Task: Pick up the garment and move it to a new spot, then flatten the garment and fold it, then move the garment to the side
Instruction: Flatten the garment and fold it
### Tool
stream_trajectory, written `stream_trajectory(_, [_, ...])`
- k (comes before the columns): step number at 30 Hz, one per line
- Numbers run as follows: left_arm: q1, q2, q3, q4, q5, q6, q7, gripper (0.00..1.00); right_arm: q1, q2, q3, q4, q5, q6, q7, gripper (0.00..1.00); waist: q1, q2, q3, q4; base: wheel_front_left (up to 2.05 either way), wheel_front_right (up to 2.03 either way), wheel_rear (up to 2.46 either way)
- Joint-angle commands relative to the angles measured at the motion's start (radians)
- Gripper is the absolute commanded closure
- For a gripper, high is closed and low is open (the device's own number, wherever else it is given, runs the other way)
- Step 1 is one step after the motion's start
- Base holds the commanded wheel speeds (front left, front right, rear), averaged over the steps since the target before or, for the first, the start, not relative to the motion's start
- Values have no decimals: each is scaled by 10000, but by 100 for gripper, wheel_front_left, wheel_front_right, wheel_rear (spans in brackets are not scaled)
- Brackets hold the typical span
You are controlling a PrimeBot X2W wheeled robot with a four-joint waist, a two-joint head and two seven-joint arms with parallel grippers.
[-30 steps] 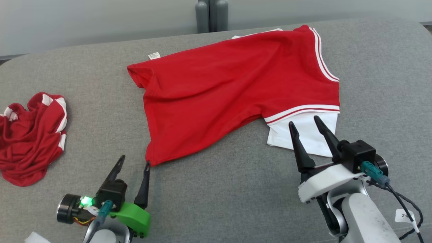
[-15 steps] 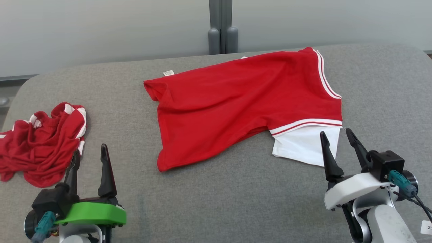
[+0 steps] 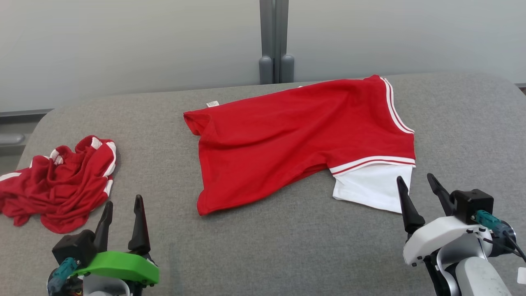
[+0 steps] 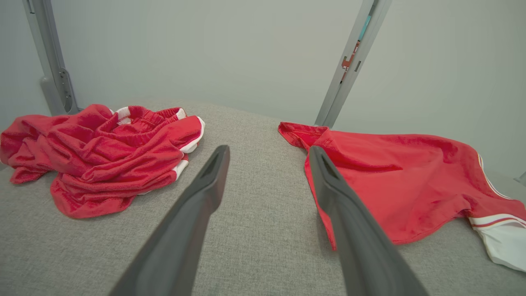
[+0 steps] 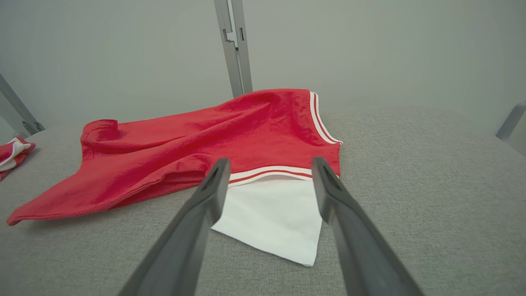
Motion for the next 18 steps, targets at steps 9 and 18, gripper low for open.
stream_trajectory(9, [-431, 117, -389, 141, 218, -99, 41, 0, 100, 67, -55, -182, 27, -14, 113, 0, 0, 0, -3, -38, 0, 0, 0])
stream_trajectory(18, [-643, 105, -745, 387, 308, -110, 172, 0, -70, 135, -164, -153, -94, -14, 390, 0, 0, 0, 223, -70, 0, 0, 0])
